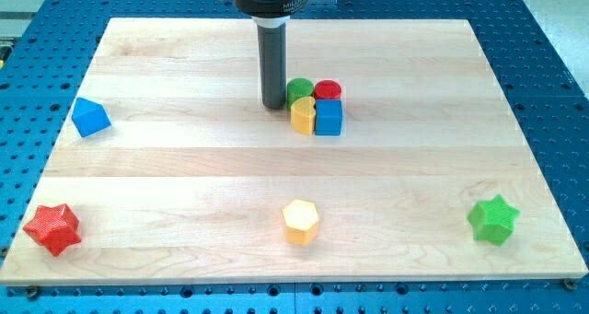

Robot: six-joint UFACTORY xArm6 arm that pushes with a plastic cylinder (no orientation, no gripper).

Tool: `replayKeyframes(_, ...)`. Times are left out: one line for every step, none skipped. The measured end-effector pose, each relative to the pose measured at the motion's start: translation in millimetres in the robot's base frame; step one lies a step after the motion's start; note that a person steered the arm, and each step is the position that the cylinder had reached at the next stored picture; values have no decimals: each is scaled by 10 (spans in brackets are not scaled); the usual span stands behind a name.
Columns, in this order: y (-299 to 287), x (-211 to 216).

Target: Move the triangle to the left of the heart

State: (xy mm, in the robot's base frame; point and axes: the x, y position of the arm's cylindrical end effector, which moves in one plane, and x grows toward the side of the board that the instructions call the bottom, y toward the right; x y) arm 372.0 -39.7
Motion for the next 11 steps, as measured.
replayKeyframes(-1091, 666)
replayKeyframes(-1769, 1356)
replayKeyframes(-2629, 1076)
replayKeyframes(-2403, 425)
replayKeyframes(-1135, 357)
replayKeyframes(-372, 336)
replayKeyframes(-632, 17)
replayKeyframes(-420, -141)
replayKeyframes(-310, 69)
replayKeyframes(-138, 256)
replayKeyframes(-67, 256)
